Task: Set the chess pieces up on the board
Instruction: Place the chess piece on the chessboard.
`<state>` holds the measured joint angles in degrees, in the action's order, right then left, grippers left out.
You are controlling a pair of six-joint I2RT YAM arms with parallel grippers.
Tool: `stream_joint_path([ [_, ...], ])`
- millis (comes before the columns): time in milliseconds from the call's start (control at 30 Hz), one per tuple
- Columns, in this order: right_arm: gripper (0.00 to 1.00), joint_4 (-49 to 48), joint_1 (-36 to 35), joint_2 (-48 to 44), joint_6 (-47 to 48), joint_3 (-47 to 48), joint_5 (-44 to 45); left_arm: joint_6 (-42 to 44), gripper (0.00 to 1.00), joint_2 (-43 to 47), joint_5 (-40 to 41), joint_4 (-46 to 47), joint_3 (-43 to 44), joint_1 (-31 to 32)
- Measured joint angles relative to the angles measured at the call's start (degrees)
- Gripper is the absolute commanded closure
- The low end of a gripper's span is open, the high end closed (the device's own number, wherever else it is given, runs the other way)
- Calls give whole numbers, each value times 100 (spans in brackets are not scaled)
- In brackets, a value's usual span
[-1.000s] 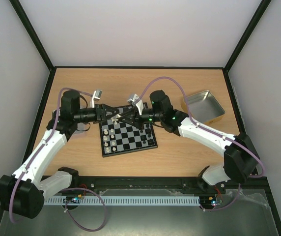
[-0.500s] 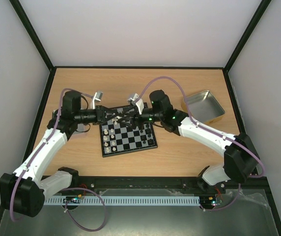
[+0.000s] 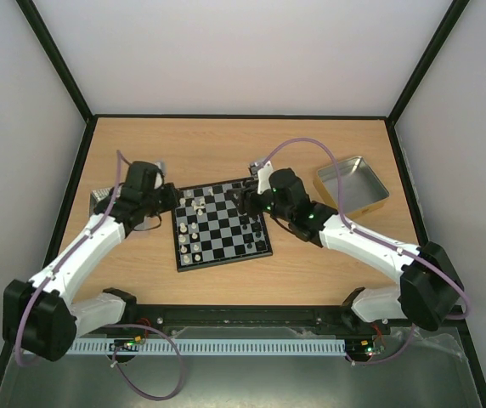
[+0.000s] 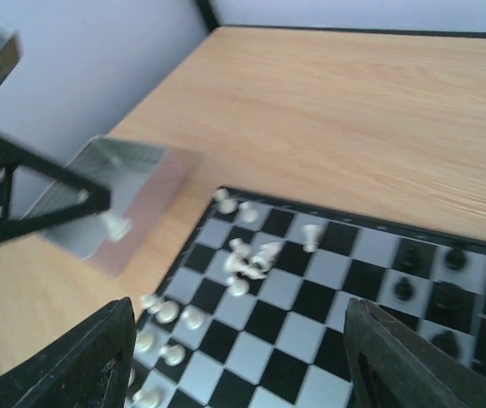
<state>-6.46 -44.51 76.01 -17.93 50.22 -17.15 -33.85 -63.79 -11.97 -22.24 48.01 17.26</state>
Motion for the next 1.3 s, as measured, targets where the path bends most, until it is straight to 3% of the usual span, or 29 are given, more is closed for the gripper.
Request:
stream_joint_path([
  [167, 33, -74, 4, -33, -400, -173, 1086, -90, 92, -610, 1342, -140, 85, 599],
  [367, 33, -79, 24, -35, -546, -284, 1652, -184, 92, -1075, 2011, -109, 103, 789],
  [633, 33, -79, 24, -13, -560, -284, 1786, -280, 92, -1692, 2118, 17, 44, 850],
  [1300, 33, -7, 24, 190, -699, -282, 1709, -90, 89, -2035, 1888, 455, -313, 861],
])
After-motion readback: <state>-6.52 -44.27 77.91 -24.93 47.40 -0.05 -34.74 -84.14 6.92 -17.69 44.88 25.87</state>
